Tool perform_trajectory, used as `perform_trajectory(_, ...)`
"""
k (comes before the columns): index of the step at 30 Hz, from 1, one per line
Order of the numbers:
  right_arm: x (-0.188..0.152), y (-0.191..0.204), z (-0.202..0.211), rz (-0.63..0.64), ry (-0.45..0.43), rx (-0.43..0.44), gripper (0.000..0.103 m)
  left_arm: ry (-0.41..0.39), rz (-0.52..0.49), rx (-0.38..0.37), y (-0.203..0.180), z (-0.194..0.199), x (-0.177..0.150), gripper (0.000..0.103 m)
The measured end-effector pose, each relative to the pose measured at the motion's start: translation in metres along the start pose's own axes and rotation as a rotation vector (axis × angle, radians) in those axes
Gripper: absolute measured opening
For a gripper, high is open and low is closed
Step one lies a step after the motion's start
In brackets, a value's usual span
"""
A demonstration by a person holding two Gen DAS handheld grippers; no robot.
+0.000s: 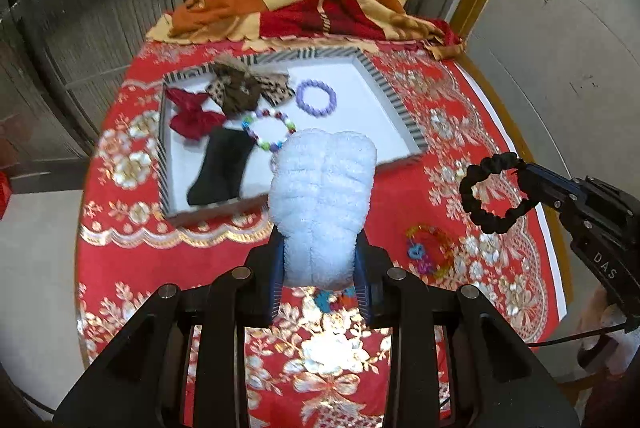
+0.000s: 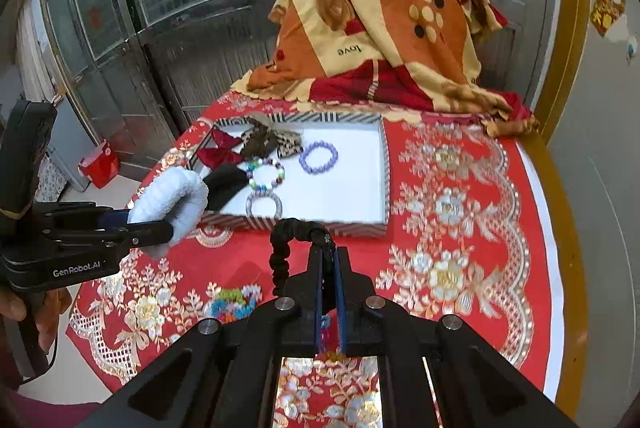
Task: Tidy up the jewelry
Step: 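Carry the white and black scrunchies into the tray and open both tools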
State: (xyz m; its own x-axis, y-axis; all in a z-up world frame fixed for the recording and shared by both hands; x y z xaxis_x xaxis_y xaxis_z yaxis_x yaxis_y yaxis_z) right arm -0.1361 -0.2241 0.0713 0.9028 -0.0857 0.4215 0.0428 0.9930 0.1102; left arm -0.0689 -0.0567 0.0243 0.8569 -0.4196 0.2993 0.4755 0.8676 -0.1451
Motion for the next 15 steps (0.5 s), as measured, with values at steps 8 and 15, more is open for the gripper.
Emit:
perform_trajectory(8, 0.034, 0.004, 0.007, 0.043, -0.033, -0.021, 0.005, -0.059, 0.005, 0.031, 0.009, 0.014, 0.029, 0.028)
perform_trajectory(15, 0.068, 0.001, 0.001, 0.072, -0.049, -0.029, 0.005, -0.071, 0.045, 0.023, 0.022, 0.013, 0.062, 0.028)
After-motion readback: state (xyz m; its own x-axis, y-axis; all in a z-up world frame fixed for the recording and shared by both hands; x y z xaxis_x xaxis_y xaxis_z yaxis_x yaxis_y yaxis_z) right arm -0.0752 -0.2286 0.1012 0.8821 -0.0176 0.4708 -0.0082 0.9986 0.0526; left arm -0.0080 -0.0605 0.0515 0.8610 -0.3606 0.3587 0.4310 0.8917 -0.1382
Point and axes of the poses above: each gripper's, at about its wrist camera, not at the fingertips, and z roughly against the way its jaws point, y to its left, x to its top, the point moved 2 cm from there along -z, roughly the way its jaws point, and after that the axes turned 13 degrees about y, right-handed, at the moved point
